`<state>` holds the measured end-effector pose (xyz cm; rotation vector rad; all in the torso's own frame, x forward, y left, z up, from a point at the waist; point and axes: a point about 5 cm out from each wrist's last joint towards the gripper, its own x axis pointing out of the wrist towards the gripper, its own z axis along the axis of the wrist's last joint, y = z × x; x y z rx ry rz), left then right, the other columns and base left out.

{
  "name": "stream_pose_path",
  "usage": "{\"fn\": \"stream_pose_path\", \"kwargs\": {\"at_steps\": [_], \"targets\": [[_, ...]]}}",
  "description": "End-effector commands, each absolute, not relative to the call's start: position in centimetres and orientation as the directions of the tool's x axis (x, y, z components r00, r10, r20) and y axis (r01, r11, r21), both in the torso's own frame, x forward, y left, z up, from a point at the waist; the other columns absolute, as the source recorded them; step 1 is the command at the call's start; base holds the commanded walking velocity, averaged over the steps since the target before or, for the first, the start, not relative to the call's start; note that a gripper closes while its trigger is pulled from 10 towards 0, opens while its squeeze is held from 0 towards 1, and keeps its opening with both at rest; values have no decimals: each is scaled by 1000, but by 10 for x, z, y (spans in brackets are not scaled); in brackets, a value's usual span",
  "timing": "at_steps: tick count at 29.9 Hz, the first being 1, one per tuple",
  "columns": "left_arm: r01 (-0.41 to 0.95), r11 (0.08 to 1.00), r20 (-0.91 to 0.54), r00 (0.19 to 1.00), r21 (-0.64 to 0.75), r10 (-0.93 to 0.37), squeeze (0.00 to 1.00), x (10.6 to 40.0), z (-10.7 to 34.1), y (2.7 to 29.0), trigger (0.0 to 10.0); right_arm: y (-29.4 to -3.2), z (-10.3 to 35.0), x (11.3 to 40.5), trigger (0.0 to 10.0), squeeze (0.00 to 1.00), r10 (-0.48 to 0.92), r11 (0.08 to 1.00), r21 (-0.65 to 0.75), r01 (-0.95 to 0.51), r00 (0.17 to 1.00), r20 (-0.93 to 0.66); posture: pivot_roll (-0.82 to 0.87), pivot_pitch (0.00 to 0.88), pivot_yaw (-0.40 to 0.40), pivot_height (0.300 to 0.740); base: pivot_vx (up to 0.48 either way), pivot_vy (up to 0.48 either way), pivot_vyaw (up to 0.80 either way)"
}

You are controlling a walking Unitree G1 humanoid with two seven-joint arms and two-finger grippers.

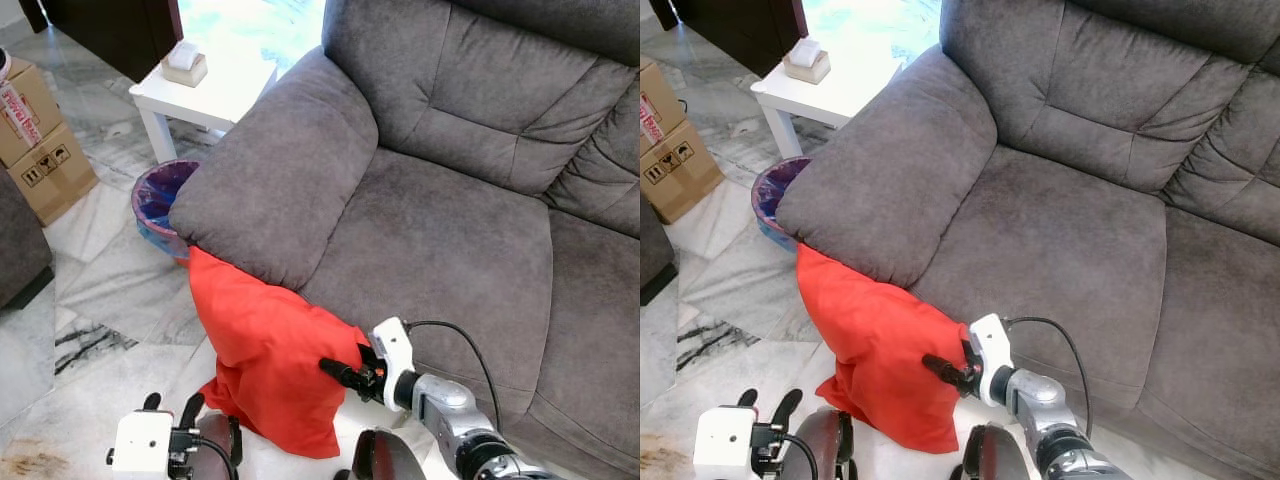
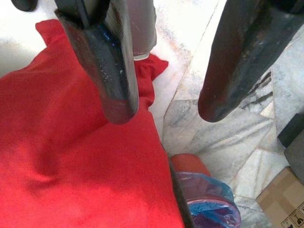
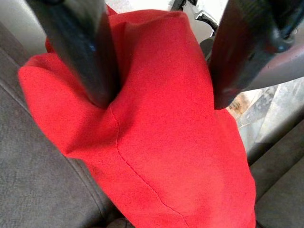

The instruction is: Move the pillow to the sofa from floor

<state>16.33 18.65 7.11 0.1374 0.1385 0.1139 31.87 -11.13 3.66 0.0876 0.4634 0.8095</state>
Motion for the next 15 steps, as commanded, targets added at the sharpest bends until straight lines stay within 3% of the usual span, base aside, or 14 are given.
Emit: {"fn": "stream_pose_path", "kwargs": {"at_steps": [1,15], "targets": [[-100,984,-152,981,147,122,0,159,68,185,10000,-116,35,318,0,0,705,704,262,-661,604,-370,342,303,-146,627,0,0,0],[-98,984,-148,982,150,120,0,161,69,186,10000,-121,33,316,0,0,703,707,270,-653,606,-372,338,296,-145,627,0,0,0]]}}
